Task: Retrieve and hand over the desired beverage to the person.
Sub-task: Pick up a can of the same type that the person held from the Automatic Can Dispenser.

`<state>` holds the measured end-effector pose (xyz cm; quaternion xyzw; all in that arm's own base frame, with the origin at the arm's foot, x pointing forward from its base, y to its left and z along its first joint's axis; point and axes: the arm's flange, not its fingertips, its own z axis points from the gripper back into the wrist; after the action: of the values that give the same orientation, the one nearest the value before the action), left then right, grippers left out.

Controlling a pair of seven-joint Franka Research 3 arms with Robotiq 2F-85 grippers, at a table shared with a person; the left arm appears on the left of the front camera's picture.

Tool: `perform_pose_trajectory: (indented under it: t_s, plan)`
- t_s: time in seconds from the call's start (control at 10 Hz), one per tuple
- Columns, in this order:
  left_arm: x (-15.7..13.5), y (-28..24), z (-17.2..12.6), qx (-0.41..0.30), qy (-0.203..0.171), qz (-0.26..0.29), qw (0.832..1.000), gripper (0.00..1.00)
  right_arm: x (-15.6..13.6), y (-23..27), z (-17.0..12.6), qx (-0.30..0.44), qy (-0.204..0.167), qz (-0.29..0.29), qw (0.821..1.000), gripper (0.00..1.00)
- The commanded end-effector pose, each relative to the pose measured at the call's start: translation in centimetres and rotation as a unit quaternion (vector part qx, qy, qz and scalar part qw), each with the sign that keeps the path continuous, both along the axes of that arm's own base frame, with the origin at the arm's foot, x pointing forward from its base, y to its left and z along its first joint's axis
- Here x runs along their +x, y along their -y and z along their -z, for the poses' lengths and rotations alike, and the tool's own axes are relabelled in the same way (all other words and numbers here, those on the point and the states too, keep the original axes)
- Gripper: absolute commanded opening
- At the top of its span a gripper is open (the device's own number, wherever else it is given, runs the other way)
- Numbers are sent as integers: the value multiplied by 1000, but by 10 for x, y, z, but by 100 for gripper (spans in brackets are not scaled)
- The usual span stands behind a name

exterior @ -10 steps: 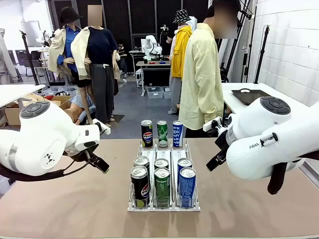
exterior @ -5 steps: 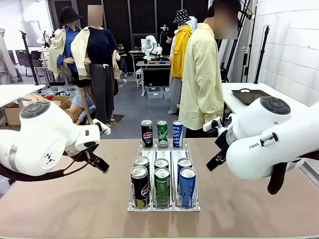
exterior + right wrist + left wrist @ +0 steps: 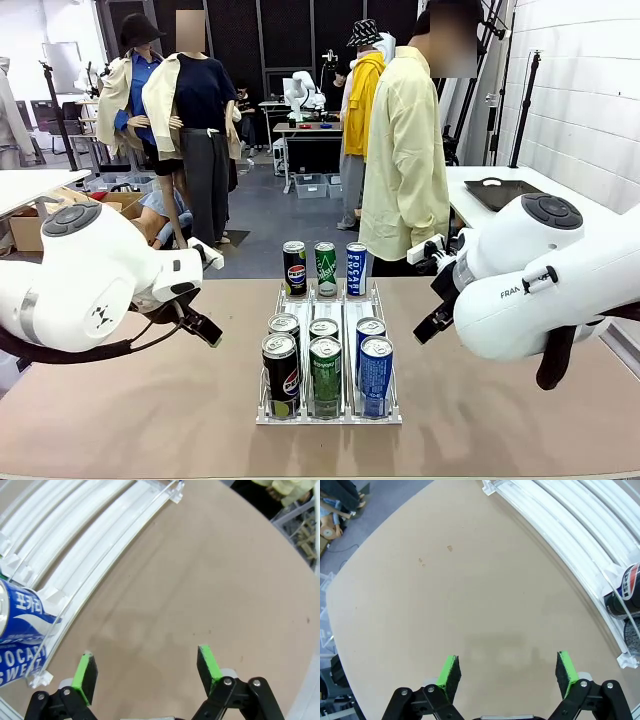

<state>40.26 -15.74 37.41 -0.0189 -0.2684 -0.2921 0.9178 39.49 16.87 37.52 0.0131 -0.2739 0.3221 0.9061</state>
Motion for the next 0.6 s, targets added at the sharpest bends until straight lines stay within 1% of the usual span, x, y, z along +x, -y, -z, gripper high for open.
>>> perform_pose_trajectory:
  t_s: [0.0,0.1,0.2,0.3,0.4,0.5]
  plan:
    - [7,-7,-21,-16,-17,9,1000,100,0,3,-25,24,-28,-32,999,100]
    - [9,-9,-34,-16,-22,7,1000,100,3,4,-40,21,-21,-24,999,100]
    - [12,-10,-48,-23,-36,13,999,100,7,7,-59,18,-24,-25,999,100]
    - [14,-14,-67,-32,-48,17,998,100,11,11,-77,28,-44,-26,998,100]
    - [13,-22,-93,-58,-67,30,996,100,19,21,-100,50,-61,-22,997,100]
    - [14,-40,-120,-96,-98,47,989,100,30,41,-125,80,-84,-23,993,100]
